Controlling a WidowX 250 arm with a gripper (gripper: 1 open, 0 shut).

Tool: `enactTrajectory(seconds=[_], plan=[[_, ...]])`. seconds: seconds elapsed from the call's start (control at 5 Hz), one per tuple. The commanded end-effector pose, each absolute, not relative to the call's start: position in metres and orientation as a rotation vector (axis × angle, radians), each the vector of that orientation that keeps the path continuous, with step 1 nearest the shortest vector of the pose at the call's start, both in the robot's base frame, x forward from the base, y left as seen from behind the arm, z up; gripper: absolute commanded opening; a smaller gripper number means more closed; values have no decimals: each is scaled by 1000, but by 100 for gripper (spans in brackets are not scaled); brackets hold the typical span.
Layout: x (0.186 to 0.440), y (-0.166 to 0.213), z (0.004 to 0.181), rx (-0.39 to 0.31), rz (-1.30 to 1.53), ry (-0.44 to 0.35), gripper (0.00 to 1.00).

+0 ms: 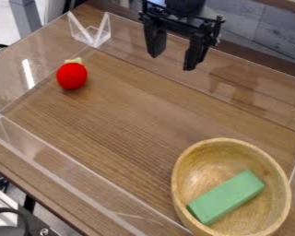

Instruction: Put the green stick in the brown bowl

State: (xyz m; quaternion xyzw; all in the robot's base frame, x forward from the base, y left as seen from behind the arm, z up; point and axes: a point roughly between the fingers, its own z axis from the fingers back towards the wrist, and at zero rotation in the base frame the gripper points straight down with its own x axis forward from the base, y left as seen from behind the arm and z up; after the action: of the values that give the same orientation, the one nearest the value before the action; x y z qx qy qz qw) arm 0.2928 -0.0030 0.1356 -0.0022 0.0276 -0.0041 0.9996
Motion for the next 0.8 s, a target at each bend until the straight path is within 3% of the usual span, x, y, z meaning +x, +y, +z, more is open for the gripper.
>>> enactTrajectory(seconds=[0.0,0.6], plan=[[282,-14,127,-17,-51,79,100],[240,-108,99,-48,-282,85,100]])
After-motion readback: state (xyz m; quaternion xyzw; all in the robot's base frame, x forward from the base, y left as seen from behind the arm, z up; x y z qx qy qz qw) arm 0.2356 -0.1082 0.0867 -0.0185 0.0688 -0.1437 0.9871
